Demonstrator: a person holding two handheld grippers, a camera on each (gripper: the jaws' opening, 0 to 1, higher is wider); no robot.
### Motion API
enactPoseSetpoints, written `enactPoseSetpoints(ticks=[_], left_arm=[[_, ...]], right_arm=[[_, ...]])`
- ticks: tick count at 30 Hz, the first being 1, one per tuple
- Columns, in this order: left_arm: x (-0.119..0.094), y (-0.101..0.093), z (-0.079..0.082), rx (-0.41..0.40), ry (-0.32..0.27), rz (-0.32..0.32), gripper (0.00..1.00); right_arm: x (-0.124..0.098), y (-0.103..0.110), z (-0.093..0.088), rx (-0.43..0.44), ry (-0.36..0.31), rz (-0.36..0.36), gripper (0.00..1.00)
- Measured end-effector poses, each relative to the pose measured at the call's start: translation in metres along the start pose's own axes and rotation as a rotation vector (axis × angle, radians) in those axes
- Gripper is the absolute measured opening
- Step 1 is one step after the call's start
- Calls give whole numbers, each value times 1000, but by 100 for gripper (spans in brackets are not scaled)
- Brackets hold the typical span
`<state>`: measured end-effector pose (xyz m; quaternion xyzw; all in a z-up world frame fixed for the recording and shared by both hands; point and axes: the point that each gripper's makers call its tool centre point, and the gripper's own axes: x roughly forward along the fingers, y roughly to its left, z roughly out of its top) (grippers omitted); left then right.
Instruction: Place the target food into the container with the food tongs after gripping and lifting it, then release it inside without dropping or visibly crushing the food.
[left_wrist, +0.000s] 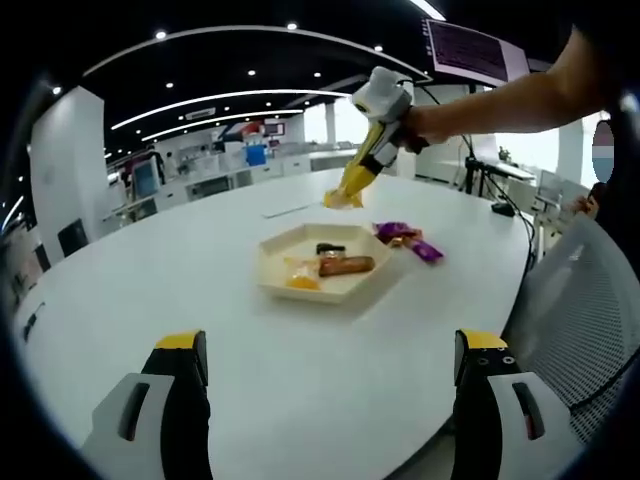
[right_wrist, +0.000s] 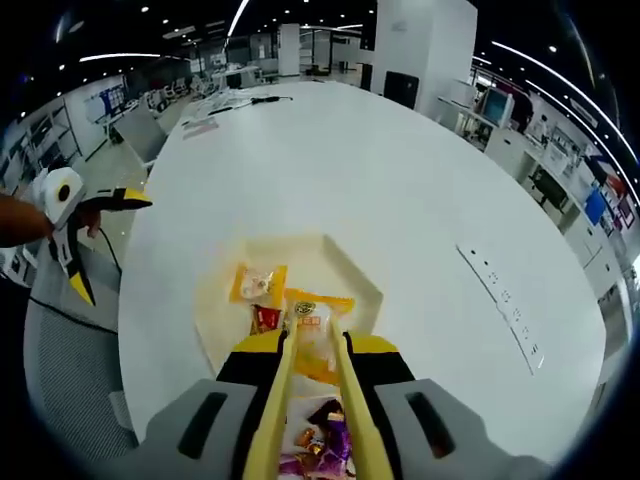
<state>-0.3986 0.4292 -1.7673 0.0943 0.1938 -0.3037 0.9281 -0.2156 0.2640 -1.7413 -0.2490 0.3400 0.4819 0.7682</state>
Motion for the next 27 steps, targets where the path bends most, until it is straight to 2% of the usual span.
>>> enactPoseSetpoints(ticks=[17, 27], left_arm=[[0, 0, 0, 2, 4, 3, 100], [0, 2, 0, 0, 1, 10, 100]], right_arm=[[12, -10, 42, -21, -12, 12, 21], [16, -8, 47, -29, -15, 21, 22]])
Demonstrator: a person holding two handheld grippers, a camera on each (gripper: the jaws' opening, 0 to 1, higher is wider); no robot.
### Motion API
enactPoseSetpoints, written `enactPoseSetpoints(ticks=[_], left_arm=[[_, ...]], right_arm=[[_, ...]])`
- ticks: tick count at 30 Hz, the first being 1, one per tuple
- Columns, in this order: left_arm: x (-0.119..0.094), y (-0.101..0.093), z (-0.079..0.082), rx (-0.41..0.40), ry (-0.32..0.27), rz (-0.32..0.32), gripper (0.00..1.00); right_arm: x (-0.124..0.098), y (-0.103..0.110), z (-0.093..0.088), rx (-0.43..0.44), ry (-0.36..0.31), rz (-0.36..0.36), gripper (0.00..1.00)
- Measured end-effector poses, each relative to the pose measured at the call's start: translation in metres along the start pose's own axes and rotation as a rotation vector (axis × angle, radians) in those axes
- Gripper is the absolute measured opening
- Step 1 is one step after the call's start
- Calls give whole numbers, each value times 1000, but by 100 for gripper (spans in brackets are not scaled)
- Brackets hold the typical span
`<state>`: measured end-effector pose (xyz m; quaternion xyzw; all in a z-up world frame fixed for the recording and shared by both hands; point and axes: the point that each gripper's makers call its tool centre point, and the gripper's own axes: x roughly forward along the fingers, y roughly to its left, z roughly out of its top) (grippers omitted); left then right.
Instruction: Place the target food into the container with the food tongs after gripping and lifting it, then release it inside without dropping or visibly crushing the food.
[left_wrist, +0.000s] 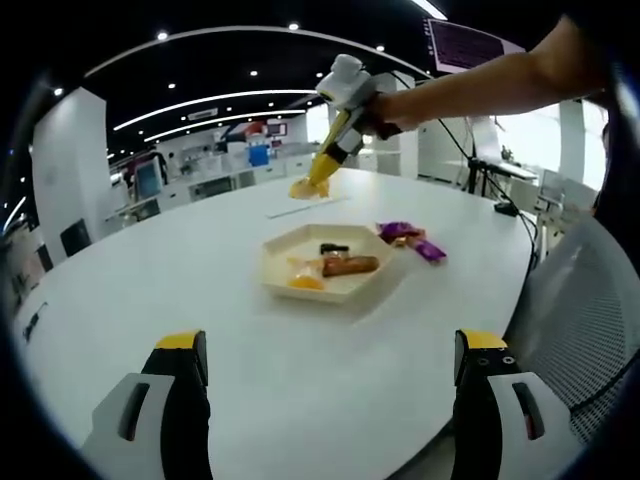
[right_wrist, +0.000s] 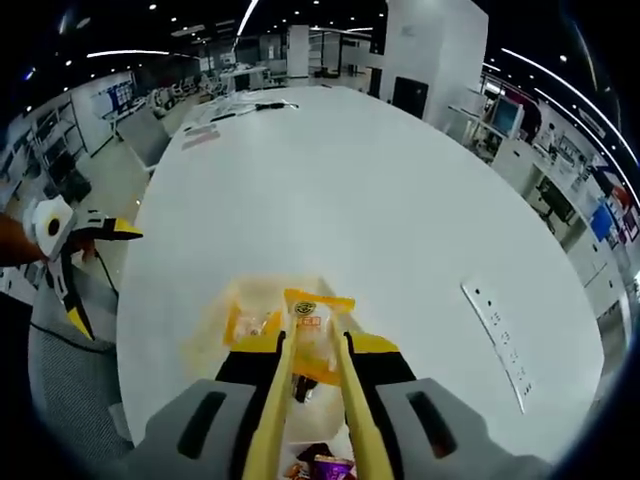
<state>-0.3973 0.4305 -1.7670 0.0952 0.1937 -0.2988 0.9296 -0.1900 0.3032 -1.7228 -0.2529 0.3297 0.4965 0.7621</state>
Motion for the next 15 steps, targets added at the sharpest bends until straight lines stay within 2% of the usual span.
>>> enactPoseSetpoints(ticks=[15], left_arm=[[0, -2, -1, 1, 4, -9, 100]], right_arm=[[-2, 6, 7, -19, -52, 8, 26]])
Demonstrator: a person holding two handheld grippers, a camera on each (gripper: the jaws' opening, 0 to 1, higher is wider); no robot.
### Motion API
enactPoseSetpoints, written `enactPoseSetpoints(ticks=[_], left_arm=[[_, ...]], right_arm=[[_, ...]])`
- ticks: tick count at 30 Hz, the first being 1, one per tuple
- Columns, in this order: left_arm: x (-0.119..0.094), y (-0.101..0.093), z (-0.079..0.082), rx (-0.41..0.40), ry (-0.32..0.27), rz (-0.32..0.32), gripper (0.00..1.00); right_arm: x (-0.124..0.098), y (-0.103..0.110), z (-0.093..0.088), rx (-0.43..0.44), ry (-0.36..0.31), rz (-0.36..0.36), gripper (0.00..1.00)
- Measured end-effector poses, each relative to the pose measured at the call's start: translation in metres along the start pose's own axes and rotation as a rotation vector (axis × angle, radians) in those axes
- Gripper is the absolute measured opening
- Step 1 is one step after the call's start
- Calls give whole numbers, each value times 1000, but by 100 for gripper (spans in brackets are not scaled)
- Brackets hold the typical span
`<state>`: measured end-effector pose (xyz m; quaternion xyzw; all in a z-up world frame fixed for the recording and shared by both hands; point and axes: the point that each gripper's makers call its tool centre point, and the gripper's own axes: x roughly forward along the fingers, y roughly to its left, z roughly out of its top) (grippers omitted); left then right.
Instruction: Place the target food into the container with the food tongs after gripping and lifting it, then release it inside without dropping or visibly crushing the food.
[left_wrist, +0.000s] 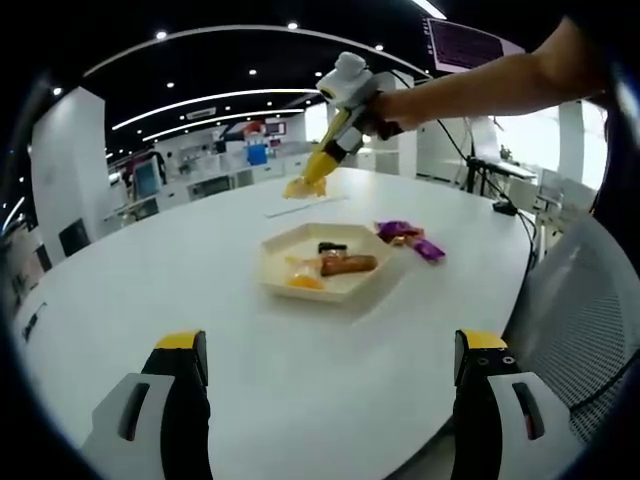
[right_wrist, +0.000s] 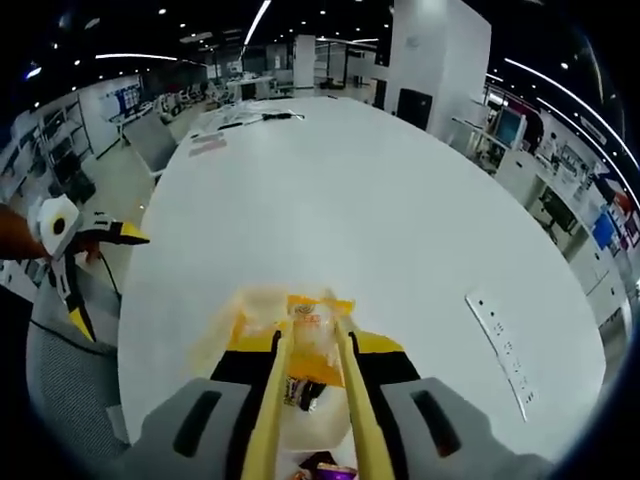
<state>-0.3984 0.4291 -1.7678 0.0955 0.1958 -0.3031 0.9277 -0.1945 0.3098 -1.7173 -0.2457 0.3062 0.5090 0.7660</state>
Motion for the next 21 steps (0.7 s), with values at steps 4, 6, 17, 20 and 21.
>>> enactPoseSetpoints(ticks=[4, 6, 17, 20, 21], left_arm=[[1, 0, -1, 0, 1, -2, 100], [1, 0, -1, 1, 4, -4, 100], [0, 0, -1, -4, 2, -3, 100], [1, -1, -1, 0, 3, -7, 100], [1, -1, -1, 1, 6, -8, 100]], right_arm=[[0, 1, 2, -4, -8, 3, 26], [-1, 1, 2, -5, -7, 6, 26], [-14, 2, -5, -47, -25, -10, 27], [-20, -1, -9, -43, -36, -15, 27], [-23, -2, -12, -37, -40, -17, 27]])
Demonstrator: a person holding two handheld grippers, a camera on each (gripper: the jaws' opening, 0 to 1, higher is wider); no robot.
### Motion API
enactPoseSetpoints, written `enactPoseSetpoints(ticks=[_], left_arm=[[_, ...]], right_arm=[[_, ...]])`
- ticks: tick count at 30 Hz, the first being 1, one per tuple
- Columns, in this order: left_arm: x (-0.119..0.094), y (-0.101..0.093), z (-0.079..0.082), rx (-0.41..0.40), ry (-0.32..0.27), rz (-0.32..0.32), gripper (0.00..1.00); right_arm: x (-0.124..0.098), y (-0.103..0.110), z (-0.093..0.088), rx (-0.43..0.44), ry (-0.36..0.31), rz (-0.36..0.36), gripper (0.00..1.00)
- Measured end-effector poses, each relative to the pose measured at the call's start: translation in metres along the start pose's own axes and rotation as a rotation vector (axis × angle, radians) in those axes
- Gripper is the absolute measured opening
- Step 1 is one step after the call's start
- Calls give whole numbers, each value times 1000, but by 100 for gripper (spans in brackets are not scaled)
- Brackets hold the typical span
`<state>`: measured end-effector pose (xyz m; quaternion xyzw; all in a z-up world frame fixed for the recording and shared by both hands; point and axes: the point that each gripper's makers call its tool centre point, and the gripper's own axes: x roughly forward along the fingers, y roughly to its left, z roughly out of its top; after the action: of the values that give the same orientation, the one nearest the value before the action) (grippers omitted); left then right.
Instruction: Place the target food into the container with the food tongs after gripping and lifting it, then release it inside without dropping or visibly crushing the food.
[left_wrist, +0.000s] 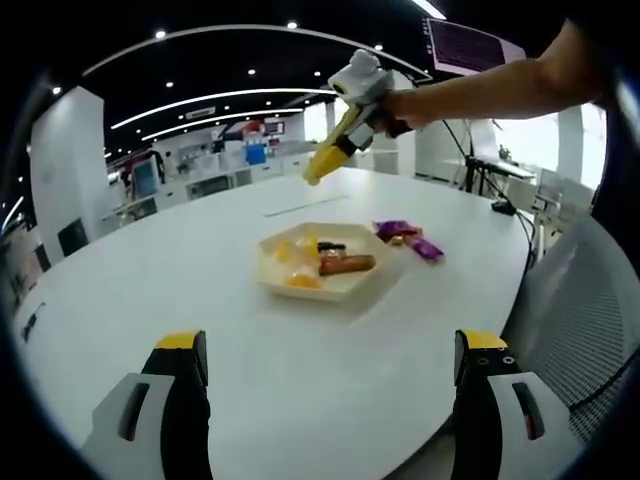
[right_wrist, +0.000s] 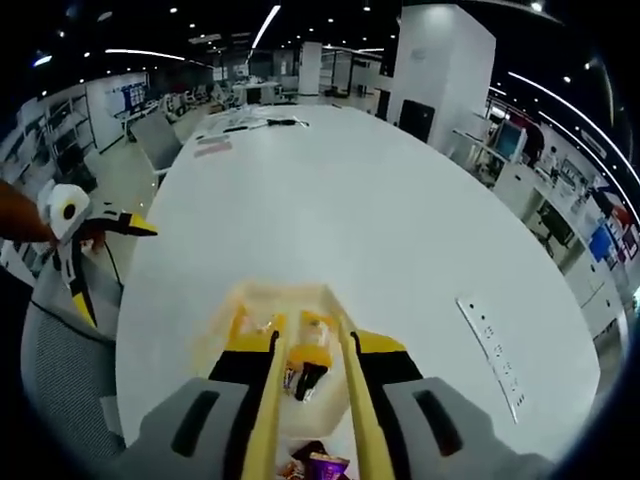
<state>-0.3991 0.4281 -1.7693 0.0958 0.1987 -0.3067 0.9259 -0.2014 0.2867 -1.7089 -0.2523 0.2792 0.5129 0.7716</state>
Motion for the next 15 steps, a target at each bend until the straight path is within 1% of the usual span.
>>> enactPoseSetpoints(ticks=[9, 15], left_arm=[[0, -1, 0, 2, 1, -5, 100], [1, -2, -1, 1, 5, -11, 100]], right_arm=[[-21, -6, -24, 9, -18, -31, 28], [-36, -5, -40, 15, -22, -41, 28]])
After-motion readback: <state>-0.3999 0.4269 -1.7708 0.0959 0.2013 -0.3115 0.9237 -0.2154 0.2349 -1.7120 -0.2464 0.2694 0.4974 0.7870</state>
